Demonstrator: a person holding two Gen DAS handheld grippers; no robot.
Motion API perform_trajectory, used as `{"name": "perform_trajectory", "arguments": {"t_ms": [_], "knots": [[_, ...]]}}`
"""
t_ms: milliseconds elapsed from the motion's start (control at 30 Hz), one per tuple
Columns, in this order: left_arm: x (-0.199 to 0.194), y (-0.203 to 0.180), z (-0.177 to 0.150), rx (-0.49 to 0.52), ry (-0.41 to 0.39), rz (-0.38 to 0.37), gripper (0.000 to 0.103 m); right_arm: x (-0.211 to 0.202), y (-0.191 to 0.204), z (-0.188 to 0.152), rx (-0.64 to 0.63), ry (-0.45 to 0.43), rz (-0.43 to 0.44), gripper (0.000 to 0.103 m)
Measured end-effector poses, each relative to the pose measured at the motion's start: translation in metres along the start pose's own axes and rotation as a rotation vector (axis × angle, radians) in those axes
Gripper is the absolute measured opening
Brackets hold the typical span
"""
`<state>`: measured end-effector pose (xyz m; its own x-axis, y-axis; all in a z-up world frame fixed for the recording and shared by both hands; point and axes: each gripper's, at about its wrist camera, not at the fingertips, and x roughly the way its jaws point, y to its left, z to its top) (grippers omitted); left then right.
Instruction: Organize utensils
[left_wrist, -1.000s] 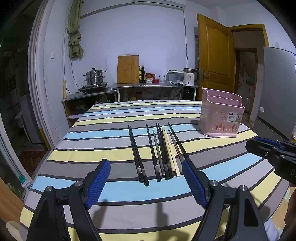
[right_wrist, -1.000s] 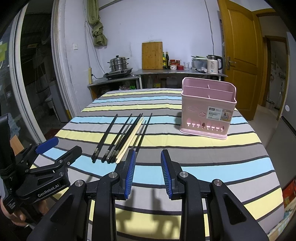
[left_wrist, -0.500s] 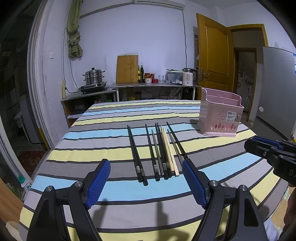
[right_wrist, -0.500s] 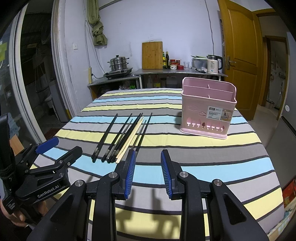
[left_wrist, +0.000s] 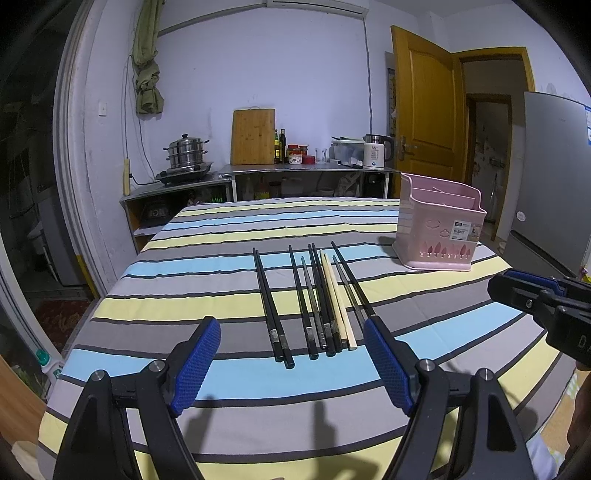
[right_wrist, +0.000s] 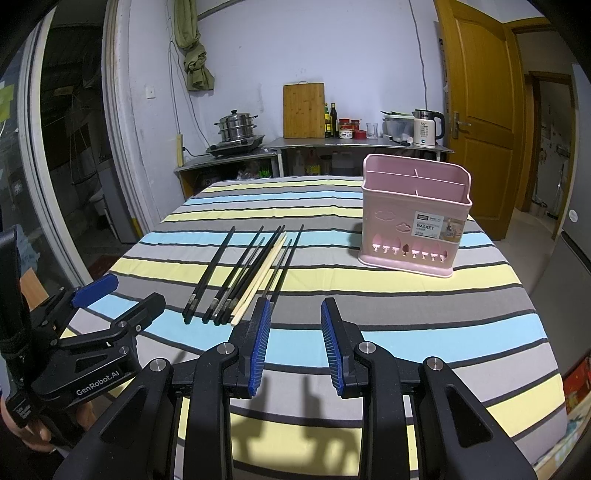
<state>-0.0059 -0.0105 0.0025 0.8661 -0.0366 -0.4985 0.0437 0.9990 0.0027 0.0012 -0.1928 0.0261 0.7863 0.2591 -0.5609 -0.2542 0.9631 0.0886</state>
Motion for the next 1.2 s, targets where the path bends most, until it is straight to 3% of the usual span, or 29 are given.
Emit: {"name": "perform_trajectory", "arguments": {"t_ms": [767, 1000, 1200], "knots": [[0.004, 0.004, -0.001, -0.002, 0.015, -0.010, 0.080, 0.002, -0.001, -0.002, 0.000, 0.003, 0.000, 0.029], [0.020, 0.016, 0.003, -0.022, 0.054, -0.041, 0.080, 0.017, 0.004, 0.000, -0.002, 0.023, 0.019, 0.029], [0.045, 0.033, 0.010, -0.024, 0.105, -0.024, 0.077, 0.035, 0.004, 0.007, 0.005, 0.060, 0.050, 0.029]]}}
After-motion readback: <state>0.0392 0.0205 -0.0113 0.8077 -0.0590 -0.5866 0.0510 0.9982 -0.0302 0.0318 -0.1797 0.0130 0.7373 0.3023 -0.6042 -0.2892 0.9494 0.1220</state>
